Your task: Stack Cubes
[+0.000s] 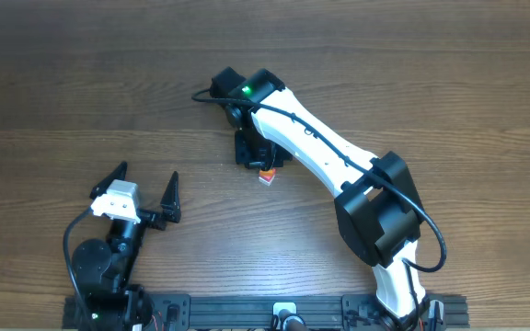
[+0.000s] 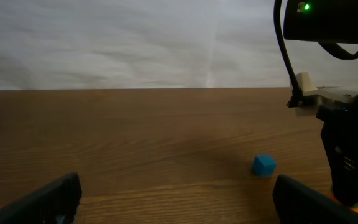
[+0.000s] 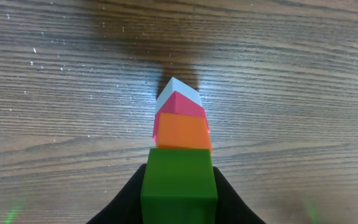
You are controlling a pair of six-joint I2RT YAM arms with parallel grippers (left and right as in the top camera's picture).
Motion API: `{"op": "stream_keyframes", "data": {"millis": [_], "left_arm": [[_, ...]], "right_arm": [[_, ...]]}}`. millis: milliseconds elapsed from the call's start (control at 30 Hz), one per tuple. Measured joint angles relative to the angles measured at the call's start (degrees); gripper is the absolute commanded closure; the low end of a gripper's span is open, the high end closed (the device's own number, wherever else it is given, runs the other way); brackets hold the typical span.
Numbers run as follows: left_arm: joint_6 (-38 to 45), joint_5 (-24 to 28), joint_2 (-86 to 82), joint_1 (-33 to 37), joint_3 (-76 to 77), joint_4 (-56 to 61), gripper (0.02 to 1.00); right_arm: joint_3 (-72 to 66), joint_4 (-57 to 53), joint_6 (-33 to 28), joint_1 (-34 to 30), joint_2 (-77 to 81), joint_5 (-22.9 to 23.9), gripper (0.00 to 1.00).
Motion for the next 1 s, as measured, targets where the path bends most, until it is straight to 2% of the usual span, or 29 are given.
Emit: {"op": "stream_keyframes", "data": {"millis": [733,933,1000], "left_arm": [[0.0,0.0,0.0,0.0,0.0,0.0,0.018],[0.0,0.0,0.0,0.0,0.0,0.0,0.018],[0.0,0.0,0.0,0.0,0.0,0.0,0.018]], "right_arm": [[-1.2,2.3,0.1,-0.1,-0.2,-0.9,0.987],[-1.9,2.4,0.1,-0.4,-0.6,-1.3,0.95],[-1.9,2.5,0.1,-0.4,-0.6,-1.3,0.89]]}}
